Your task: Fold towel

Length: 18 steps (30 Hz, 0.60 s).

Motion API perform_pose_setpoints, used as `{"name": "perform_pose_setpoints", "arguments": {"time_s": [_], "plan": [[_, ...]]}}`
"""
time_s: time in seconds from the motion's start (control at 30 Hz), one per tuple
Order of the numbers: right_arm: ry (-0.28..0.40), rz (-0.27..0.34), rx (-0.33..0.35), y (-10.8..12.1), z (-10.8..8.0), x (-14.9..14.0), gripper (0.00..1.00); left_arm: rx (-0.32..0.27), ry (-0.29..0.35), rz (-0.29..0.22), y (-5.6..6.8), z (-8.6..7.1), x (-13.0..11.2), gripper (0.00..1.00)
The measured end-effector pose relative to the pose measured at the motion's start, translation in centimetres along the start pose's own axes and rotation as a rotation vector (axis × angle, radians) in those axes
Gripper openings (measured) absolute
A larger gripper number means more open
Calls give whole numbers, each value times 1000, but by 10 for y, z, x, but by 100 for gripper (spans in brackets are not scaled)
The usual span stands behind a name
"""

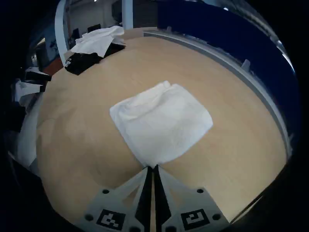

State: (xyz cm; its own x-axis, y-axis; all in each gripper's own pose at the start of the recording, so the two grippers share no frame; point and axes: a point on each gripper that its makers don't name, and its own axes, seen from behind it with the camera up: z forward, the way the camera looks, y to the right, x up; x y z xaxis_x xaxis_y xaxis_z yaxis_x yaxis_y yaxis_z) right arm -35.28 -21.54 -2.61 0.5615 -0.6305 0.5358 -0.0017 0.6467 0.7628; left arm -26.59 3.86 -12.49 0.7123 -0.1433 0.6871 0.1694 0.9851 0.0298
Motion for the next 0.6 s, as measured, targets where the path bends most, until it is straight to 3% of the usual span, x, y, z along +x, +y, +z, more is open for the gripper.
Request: {"name": "perform_pose_setpoints", "arguments": {"time_s": [0.23, 0.6], "plan": [[58, -25, -23, 8, -17, 30, 3, -1, 10, 3, -1, 0, 6, 88], [171, -66, -70, 32, -58, 109, 3, -10, 39, 10, 2, -4, 20, 88]]}}
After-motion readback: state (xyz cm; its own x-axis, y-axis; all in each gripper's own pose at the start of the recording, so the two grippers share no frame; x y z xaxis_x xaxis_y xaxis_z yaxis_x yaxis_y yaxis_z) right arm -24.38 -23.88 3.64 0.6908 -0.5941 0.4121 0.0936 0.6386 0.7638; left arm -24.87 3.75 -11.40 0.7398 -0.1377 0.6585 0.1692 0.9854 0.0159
